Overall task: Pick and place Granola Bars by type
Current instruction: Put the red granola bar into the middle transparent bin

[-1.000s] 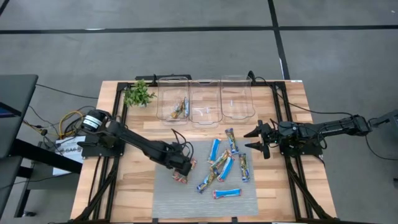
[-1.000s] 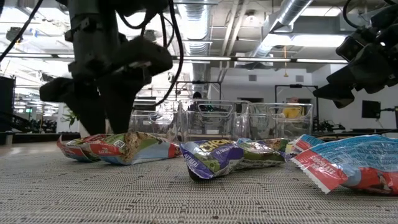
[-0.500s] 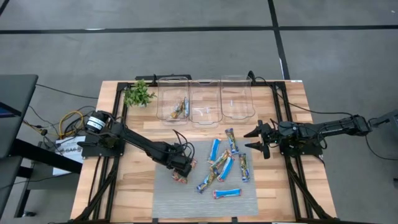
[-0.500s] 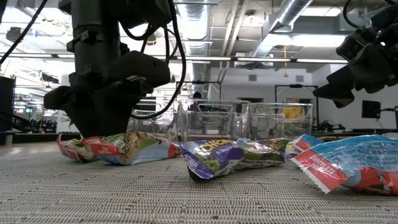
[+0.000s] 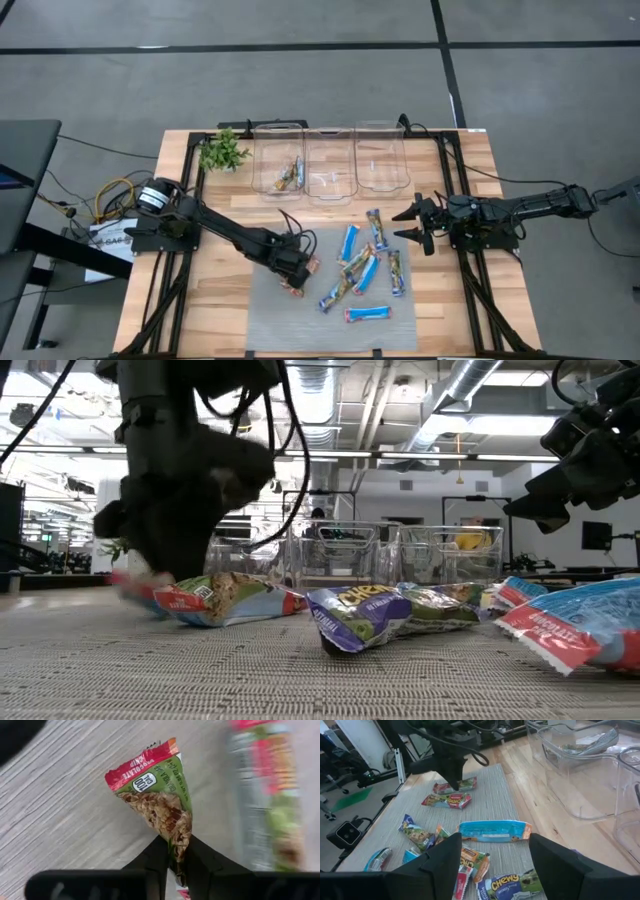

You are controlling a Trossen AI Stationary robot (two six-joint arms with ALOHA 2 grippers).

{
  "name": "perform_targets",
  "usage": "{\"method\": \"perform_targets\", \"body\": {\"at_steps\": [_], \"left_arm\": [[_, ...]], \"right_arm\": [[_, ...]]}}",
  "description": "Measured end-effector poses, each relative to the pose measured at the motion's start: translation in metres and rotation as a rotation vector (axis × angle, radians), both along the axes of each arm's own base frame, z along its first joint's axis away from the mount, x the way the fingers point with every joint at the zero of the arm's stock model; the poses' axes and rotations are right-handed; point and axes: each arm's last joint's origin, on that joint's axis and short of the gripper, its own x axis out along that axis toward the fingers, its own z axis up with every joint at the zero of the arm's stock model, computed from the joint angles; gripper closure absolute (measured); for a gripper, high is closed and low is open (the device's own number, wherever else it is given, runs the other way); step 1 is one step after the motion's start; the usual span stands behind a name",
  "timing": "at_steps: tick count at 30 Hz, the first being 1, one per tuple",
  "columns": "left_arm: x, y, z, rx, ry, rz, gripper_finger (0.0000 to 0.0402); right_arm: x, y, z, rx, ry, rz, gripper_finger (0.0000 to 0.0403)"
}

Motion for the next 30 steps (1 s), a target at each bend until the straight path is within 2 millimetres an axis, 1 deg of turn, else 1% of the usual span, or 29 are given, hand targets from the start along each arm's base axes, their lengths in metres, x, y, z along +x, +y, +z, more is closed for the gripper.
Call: {"method": "perform_targets", "body": {"at_steps": [6,11,19,23,26,30], "left_arm": [[-0.001,0.004,0.031,0.075,-0.136,-0.022,0.036],[-0.006,0.009,0.063,0.161,-0.289,-0.02,0.0359],[-0.013,0.017,0.126,0.291,-0.653,-0.022,0.0359],[-0.018,0.019,0.153,0.319,-0.813,-0.045,0.0358],[-0.022,0.02,0.166,0.329,-0.883,-0.064,0.0358],[-0.025,0.02,0.169,0.336,-0.886,-0.087,0.0358]], "right_arm": [[0.0,0.0,0.0,0.0,0.001,0.0,0.0178],[0.0,0.0,0.0,-0.001,0.002,0.0,0.0178],[0.0,0.0,0.0,0.0,0.003,0.0,0.0178],[0.0,0.0,0.0,0.0,0.002,0.0,0.0178],[0.0,0.0,0.0,0.0,0.002,0.0,0.0178],[0.0,0.0,0.0,0.0,0.002,0.0,0.0178]]}}
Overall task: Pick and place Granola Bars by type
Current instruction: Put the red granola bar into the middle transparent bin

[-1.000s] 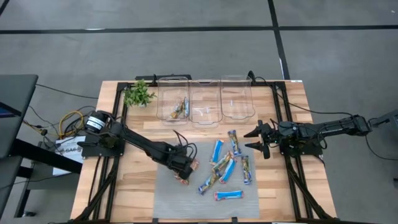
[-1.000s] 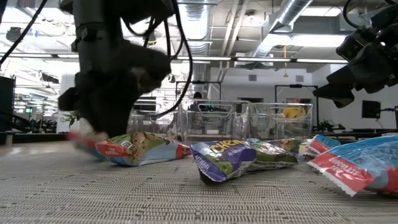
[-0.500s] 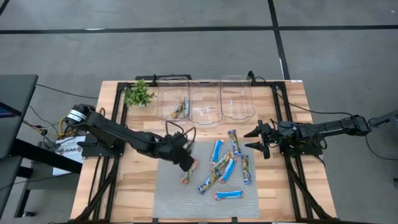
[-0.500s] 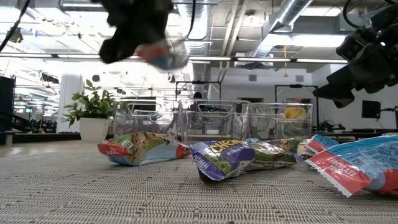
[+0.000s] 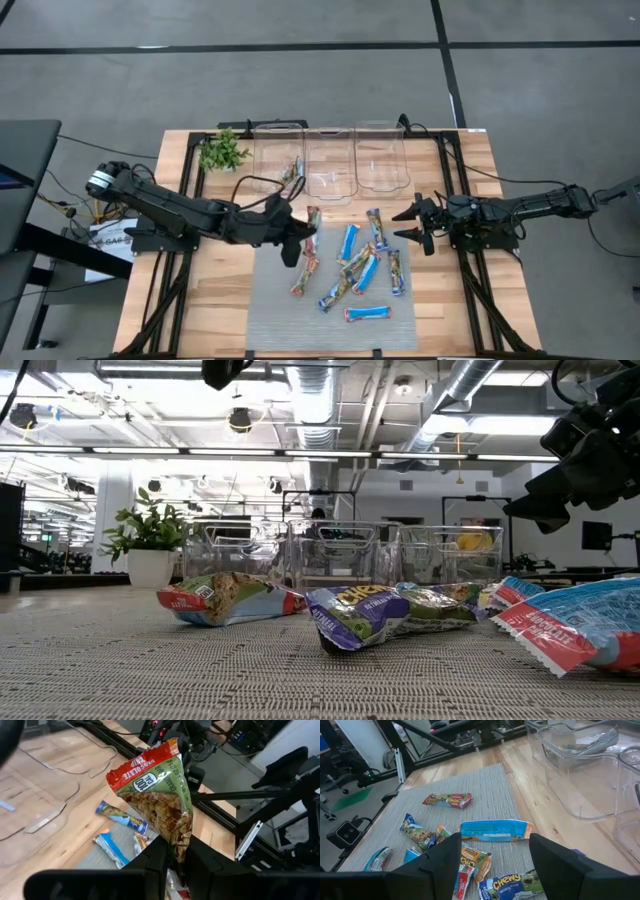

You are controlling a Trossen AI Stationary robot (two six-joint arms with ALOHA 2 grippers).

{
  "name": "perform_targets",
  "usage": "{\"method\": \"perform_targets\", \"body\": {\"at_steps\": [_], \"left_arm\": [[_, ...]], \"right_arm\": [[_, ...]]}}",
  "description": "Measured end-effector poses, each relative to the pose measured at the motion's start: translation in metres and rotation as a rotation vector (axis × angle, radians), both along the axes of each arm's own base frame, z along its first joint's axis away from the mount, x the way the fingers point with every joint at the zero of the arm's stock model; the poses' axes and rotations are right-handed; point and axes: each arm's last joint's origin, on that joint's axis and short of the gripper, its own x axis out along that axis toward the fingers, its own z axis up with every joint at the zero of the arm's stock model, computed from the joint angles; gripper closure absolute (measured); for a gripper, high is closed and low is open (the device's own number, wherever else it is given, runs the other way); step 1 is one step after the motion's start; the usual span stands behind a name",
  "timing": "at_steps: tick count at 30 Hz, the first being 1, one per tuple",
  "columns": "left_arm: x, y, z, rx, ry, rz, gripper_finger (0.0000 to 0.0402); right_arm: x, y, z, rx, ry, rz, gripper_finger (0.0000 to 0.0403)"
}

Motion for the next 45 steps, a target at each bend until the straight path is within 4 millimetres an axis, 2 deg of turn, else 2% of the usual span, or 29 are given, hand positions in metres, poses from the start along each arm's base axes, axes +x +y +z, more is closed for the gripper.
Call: {"method": "perform_targets", "body": {"at_steps": [6,10,14,19,26,30,36,38,45], "left_arm": [[0.0,0.0,-0.002,-0.015,0.022,-0.056,0.0358],[0.005,0.016,-0.002,0.031,0.028,-0.021,0.0358],[0.01,0.043,-0.002,0.094,0.043,0.035,0.0358],[0.015,0.09,-0.004,0.192,0.087,0.136,0.0358],[0.009,0.159,-0.006,0.192,0.11,0.309,0.0358],[0.003,0.184,-0.003,0.191,0.079,0.396,0.0358],[0.005,0.201,-0.002,0.204,0.034,0.417,0.0358],[0.013,0.204,-0.007,0.22,0.013,0.374,0.0358],[0.053,0.212,-0.035,0.295,0.164,0.129,0.0358]], "right_arm": [[0.0,0.0,0.0,0.0,0.0,0.0,0.0178],[0.0,0.0,0.0,0.0,0.0,0.0,0.0178],[0.0,0.0,0.0,0.0,0.0,0.0,0.0178],[0.0,0.0,0.0,0.0,0.0,0.0,0.0178],[0.0,0.0,0.0,0.0,0.0,0.0,0.0178],[0.0,0.0,0.0,0.0,0.0,0.0,0.0178],[0.0,0.0,0.0,0.0,0.0,0.0,0.0178],[0.0,0.0,0.0,0.0,0.001,0.0,0.0178],[0.0,0.0,0.0,0.0,0.0,0.0,0.0178]]}}
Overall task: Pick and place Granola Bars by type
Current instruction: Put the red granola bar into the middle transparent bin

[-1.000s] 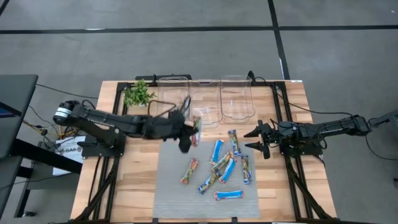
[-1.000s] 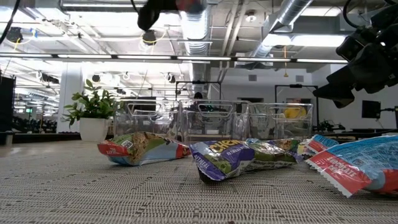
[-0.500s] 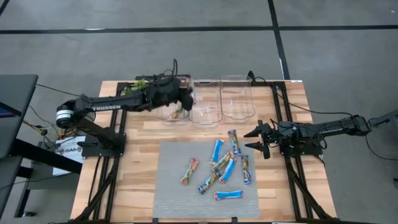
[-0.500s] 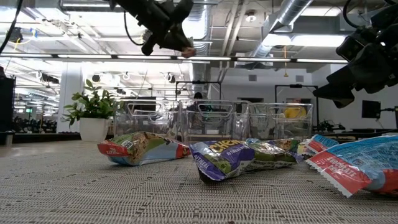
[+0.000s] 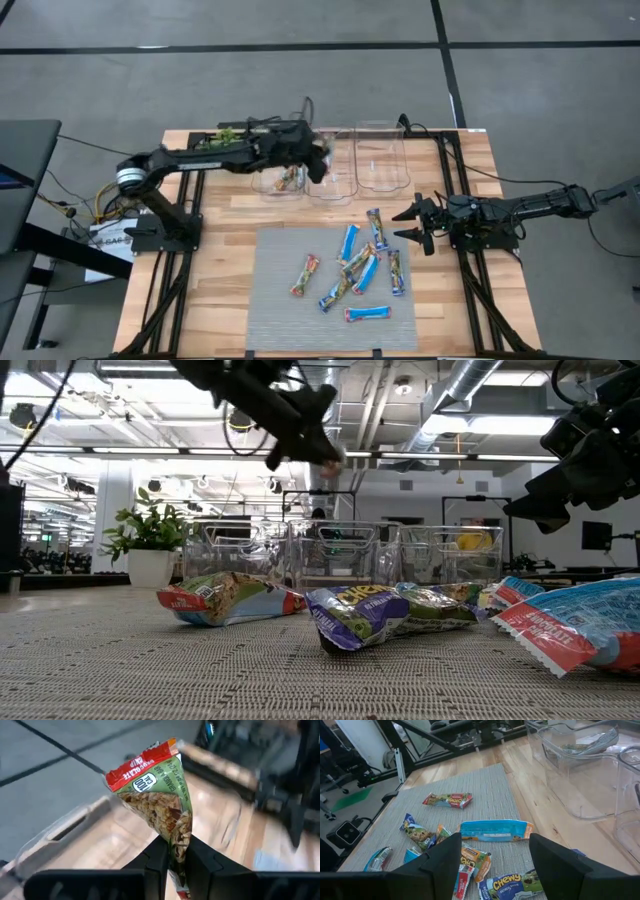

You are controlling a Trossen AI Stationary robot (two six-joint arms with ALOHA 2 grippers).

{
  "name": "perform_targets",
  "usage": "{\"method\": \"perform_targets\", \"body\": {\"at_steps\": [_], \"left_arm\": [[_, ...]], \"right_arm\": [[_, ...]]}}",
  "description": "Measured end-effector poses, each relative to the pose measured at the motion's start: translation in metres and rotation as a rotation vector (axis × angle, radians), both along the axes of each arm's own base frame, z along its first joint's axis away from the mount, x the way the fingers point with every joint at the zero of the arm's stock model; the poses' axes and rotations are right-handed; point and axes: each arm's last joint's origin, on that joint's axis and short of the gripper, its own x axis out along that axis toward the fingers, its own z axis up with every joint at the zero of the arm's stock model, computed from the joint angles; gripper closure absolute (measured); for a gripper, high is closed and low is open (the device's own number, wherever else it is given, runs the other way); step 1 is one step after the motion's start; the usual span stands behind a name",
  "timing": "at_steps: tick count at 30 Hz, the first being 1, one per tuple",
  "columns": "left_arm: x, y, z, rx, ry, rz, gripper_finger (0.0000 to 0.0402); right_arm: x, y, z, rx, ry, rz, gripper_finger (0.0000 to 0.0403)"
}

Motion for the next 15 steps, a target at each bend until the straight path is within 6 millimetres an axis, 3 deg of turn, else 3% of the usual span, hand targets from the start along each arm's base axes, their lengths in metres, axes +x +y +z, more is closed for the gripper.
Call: {"method": "perform_targets", "body": {"at_steps": [6,15], "left_arm": [[0.031,0.007,-0.016,0.096,0.269,-0.146,0.0358],[0.051,0.009,-0.038,0.154,0.479,-0.256,0.0333]], "right_arm": [[0.0,0.0,0.0,0.0,0.0,0.0,0.0178],[0.0,0.0,0.0,0.0,0.0,0.0,0.0178]]}}
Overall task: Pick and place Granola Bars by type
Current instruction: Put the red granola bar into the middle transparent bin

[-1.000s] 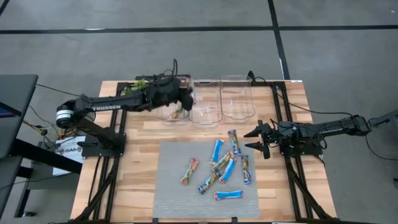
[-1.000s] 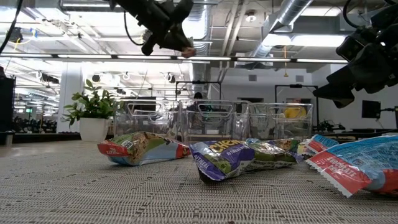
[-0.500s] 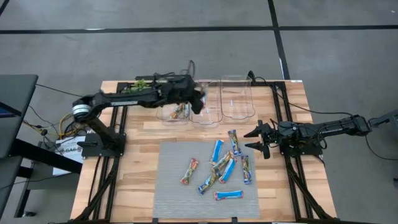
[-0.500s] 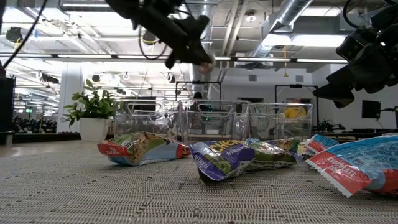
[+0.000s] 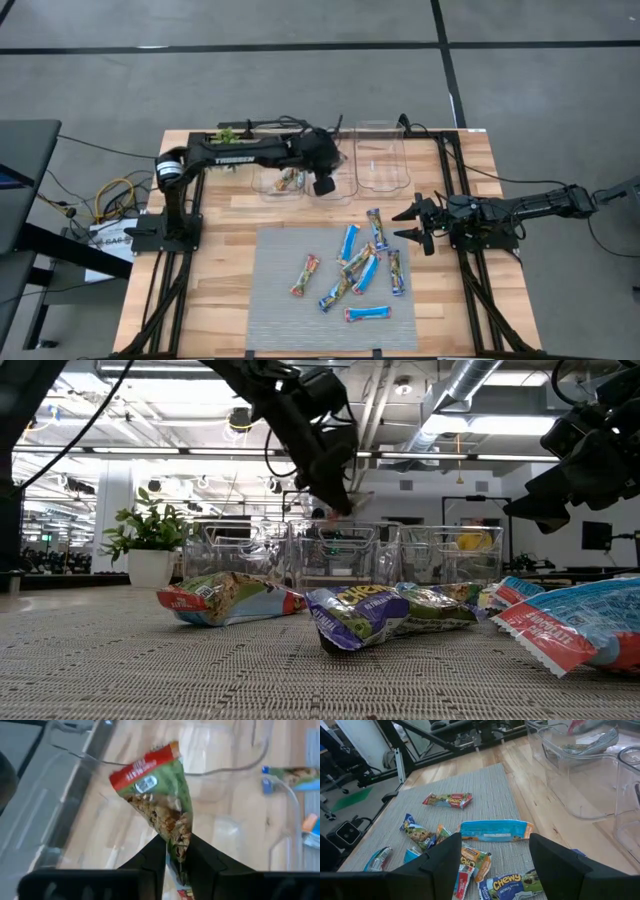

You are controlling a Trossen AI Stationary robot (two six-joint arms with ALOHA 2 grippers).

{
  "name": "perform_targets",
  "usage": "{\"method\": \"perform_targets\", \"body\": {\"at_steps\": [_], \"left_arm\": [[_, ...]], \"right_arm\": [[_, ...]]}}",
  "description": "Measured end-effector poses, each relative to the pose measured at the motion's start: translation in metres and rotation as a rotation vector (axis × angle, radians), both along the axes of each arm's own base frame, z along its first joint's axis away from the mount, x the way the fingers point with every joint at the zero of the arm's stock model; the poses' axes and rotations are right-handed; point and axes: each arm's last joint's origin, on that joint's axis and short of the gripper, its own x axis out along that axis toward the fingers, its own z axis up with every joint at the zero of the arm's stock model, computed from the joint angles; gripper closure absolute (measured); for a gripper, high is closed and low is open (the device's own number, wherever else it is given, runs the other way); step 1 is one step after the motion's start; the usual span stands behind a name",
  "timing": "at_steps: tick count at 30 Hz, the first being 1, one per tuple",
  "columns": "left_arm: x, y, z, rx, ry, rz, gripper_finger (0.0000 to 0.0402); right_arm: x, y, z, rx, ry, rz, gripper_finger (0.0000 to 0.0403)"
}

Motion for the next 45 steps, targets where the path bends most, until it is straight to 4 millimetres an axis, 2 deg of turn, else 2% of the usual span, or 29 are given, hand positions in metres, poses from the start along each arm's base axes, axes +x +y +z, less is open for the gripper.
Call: {"method": "perform_targets", "body": {"at_steps": [6,10,17,26,29,35,39,45], "left_arm": [[0.002,-0.002,-0.003,0.003,0.008,-0.008,0.0273],[0.001,-0.001,-0.002,0.03,0.016,0.036,0.0249],[0.001,-0.003,0.001,-0.041,-0.033,0.079,0.0243],[-0.012,-0.016,0.037,-0.16,-0.235,0.053,0.0246],[-0.024,-0.027,0.051,-0.149,-0.339,0.025,0.0246],[-0.057,-0.064,0.06,-0.151,-0.491,-0.051,0.0247],[-0.083,-0.091,0.055,-0.208,-0.561,-0.09,0.0247],[-0.121,-0.128,0.042,-0.384,-0.594,-0.101,0.0247]], "right_arm": [[0.0,0.0,0.0,0.0,0.0,0.0,0.0178],[0.0,0.0,0.0,0.0,0.0,0.0,0.0178],[0.0,0.0,0.0,0.0,0.0,0.0,0.0178],[0.0,0.0,0.0,0.0,0.0,0.0,0.0178],[0.0,0.0,0.0,0.0,0.0,0.0,0.0178],[0.0,0.0,0.0,0.0,0.0,0.0,0.0178],[0.0,0.0,0.0,0.0,0.0,0.0,0.0178],[0.0,0.0,0.0,0.0,0.0,0.0,0.0178]]}}
